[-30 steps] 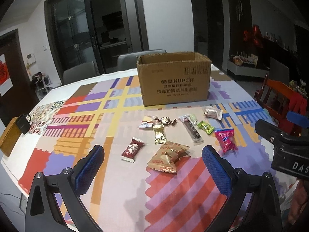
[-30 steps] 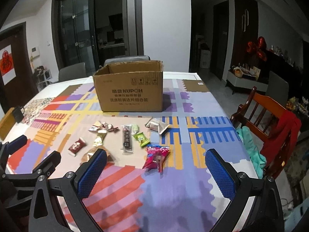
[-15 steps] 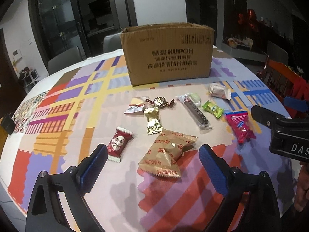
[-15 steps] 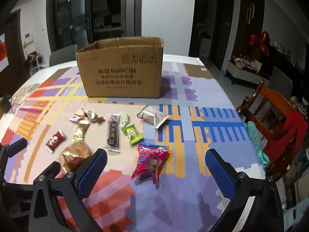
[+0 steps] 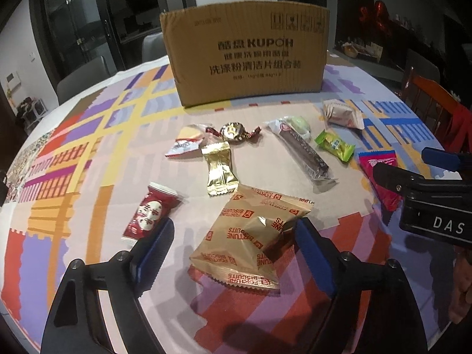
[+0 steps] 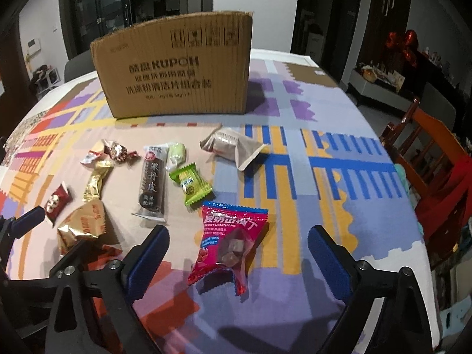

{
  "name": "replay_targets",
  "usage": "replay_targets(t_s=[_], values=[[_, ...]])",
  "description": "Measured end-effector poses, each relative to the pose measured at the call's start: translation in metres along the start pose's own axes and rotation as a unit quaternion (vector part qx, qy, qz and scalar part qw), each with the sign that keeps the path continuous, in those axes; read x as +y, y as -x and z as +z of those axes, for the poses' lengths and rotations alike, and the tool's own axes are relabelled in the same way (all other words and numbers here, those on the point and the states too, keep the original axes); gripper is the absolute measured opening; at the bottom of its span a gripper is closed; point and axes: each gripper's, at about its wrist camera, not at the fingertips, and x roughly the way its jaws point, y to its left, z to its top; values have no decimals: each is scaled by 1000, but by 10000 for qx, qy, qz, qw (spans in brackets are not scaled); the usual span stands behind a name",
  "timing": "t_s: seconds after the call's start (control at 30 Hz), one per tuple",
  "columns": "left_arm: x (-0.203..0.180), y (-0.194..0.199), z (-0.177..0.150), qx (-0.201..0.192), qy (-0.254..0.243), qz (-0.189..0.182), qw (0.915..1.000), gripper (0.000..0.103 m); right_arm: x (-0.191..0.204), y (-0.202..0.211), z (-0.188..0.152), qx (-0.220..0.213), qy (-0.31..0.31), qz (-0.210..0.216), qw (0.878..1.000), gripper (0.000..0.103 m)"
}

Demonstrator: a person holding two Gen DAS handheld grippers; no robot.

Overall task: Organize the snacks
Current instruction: 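Grasp the gold biscuit pack with the left tool while the right tool grasps the pink candy bag, then lift both held snacks and carry them over the cardboard box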

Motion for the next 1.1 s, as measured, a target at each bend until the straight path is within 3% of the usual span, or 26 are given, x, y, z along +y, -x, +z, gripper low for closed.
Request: replay_targets(t_s=[0.07, 0.3, 0.53, 0.63, 1.1], values=[[0, -5, 0, 80, 27, -47, 10000, 76, 0, -4, 0, 38, 0, 2, 10000, 94], [0, -17, -2, 249, 96, -186, 9995, 66, 0, -21, -1, 235, -28, 30, 9997, 85], [-1, -16, -2, 189, 148, -167, 9996, 53, -1, -33, -5, 449, -71, 163, 9988, 62], [-1, -15, -1, 171, 150, -167, 9996, 50, -2, -31, -4, 412, -64, 182, 9990, 45], [-5, 7, 4, -25, 85, -15, 10000, 44, -8, -16, -5, 255, -188, 331, 9989, 36]])
